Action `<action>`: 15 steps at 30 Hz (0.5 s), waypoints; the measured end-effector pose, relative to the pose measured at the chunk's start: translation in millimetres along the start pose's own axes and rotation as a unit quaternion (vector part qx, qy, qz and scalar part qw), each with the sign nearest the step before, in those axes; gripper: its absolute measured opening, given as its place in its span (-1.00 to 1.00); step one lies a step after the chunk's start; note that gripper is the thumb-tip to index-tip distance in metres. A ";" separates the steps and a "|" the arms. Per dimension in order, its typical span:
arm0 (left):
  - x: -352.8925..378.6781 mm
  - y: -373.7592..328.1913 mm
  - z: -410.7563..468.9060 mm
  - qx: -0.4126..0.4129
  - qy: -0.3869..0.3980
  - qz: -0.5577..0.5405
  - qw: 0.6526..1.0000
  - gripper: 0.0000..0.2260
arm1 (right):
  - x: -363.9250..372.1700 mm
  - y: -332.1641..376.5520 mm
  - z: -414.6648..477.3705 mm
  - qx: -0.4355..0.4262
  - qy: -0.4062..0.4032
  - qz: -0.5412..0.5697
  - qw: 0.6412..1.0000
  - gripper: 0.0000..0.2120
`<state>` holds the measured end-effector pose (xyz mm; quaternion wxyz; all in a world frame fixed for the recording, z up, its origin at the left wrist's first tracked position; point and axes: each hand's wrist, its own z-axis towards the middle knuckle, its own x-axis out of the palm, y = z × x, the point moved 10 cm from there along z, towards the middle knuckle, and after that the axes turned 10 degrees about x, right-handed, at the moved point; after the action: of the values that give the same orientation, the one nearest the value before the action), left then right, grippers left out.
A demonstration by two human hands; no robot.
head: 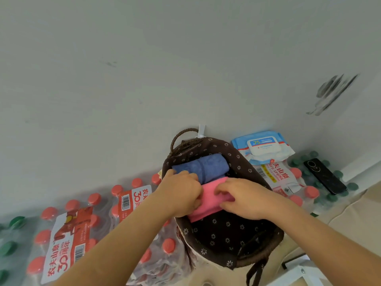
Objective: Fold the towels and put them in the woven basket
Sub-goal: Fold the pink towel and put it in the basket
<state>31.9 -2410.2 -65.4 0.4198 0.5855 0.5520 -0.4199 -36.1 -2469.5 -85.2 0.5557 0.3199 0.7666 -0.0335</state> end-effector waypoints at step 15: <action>-96.6 -54.4 -88.1 0.135 -0.318 -0.197 0.917 -0.76 | -89.9 14.6 -173.4 0.159 -0.389 0.081 0.904 -0.74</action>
<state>-23.7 -2352.4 51.3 0.3990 0.3513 0.4314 -0.7289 -156.4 -2428.1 63.7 0.7523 0.4267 0.4452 -0.2318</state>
